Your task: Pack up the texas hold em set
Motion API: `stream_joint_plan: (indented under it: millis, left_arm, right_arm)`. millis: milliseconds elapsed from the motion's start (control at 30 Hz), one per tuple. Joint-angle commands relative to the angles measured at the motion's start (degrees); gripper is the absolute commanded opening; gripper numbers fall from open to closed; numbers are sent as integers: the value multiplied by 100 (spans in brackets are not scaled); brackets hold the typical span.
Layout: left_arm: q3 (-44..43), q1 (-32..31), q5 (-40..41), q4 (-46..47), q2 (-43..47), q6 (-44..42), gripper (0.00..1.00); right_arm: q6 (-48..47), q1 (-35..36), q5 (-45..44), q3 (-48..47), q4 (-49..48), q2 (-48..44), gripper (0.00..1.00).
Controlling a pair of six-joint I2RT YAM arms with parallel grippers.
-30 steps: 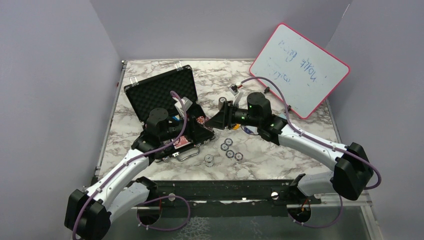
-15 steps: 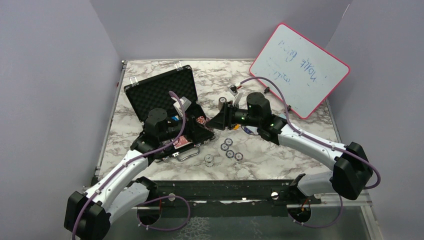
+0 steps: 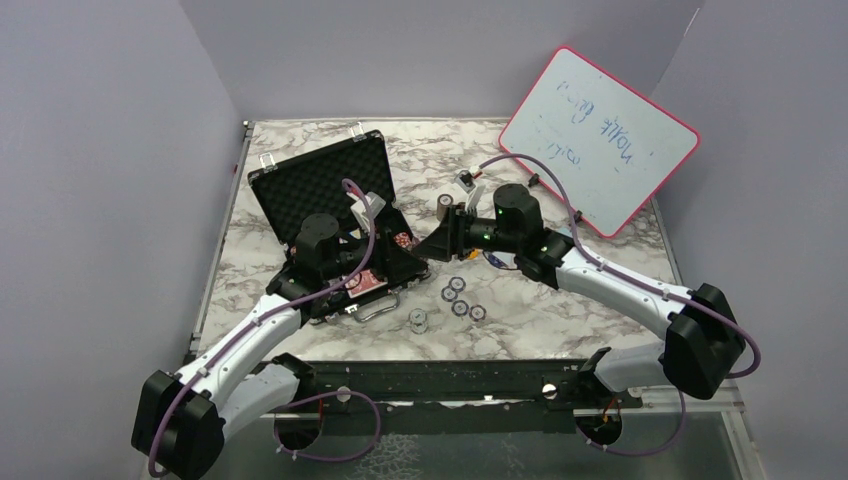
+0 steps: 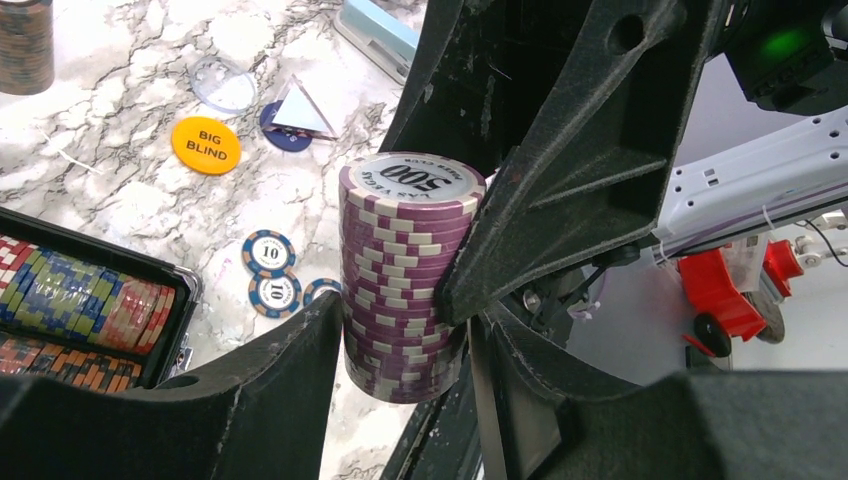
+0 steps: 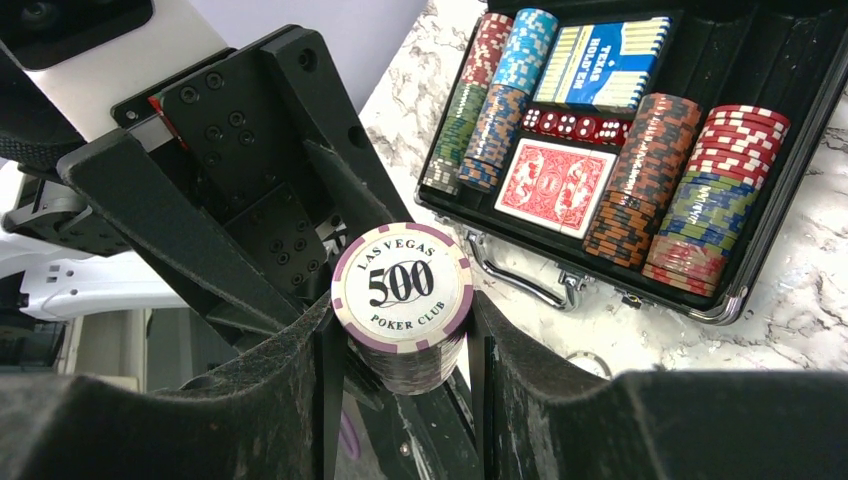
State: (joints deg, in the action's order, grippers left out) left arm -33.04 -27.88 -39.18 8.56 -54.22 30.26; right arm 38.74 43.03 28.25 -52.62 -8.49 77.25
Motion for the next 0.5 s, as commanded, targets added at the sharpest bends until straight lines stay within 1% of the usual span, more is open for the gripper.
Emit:
stream_joint_plan:
  millis: [0,33,67,100,133,167,200,300,333,367,400,467]
  left_arm:
    - [29,-26,-165,223,-92,45,51]
    - [18,-29,-167,200,-109,31,47]
    - [5,-25,-158,191,-116,14,40]
    - [-5,-25,-122,160,-112,7,30]
    - [-9,-30,-65,129,-103,5,21]
    - [-22,-30,-15,102,-94,-8,12]
    - [-33,-30,60,48,-90,-13,1]
    - [-69,-27,462,-188,-57,8,0]
    - [-67,-25,645,-284,-47,50,0]
    - [-77,-25,913,-417,-62,122,0]
    - [-103,-25,1415,-589,-97,204,0]
    - [-205,-24,2138,-1004,-233,353,0]
  right_arm:
    - [-10,-5,255,-47,-342,22,32]
    - [-15,-5,242,-48,-336,26,32]
    - [-16,-5,223,-39,-324,21,33]
    - [-23,-5,198,-44,-290,20,35]
    - [-24,-5,136,-58,-228,25,38]
    - [-41,-5,54,-94,-119,16,44]
    - [-46,-5,-62,-124,26,11,52]
    - [-180,-5,-663,-346,748,-96,74]
    - [-245,-5,-949,-488,1126,-141,79]
    - [-310,-11,-1260,-599,1441,-212,82]
    - [-376,-13,-1592,-676,1705,-316,84]
    - [-466,-22,-2251,-733,2104,-532,86]
